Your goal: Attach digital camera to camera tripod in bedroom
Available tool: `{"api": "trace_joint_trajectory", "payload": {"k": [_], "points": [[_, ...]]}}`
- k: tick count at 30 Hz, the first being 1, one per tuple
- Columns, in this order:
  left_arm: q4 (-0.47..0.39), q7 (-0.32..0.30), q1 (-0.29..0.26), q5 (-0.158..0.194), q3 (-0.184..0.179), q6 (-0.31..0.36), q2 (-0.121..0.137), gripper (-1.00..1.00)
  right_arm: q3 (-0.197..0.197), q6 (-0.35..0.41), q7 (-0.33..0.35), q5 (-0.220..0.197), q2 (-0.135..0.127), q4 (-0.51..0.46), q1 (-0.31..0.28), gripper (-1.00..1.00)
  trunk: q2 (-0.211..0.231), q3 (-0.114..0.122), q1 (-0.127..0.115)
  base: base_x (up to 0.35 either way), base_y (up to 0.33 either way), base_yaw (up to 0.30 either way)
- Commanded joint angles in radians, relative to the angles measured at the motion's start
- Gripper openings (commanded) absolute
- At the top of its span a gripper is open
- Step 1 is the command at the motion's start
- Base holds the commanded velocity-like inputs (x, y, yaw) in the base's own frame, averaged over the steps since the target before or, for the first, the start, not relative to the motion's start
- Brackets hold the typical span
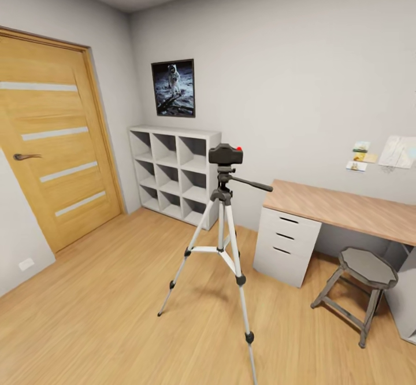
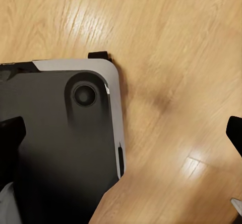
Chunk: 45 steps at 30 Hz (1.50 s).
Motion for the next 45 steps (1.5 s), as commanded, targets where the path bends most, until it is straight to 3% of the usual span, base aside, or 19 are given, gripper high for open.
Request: {"api": "trace_joint_trajectory", "payload": {"k": [1, 45], "points": [[-0.001, 0.005, 0.000, 0.007, -0.008, -0.001, 0.000, 1.00, -0.008, -0.006, 0.004, 0.002, -0.001, 0.003, -0.002, 1.00, -0.002, 0.000, 0.001, 0.000, 0.000, 0.000], [0.000, 0.005, 0.000, 0.014, -0.002, -0.001, 0.003, 1.00, -0.008, -0.009, 0.004, 0.002, 0.001, 0.004, 0.003, 1.00, -0.002, 0.072, 0.001, 0.000, 0.000, 0.000]]}}
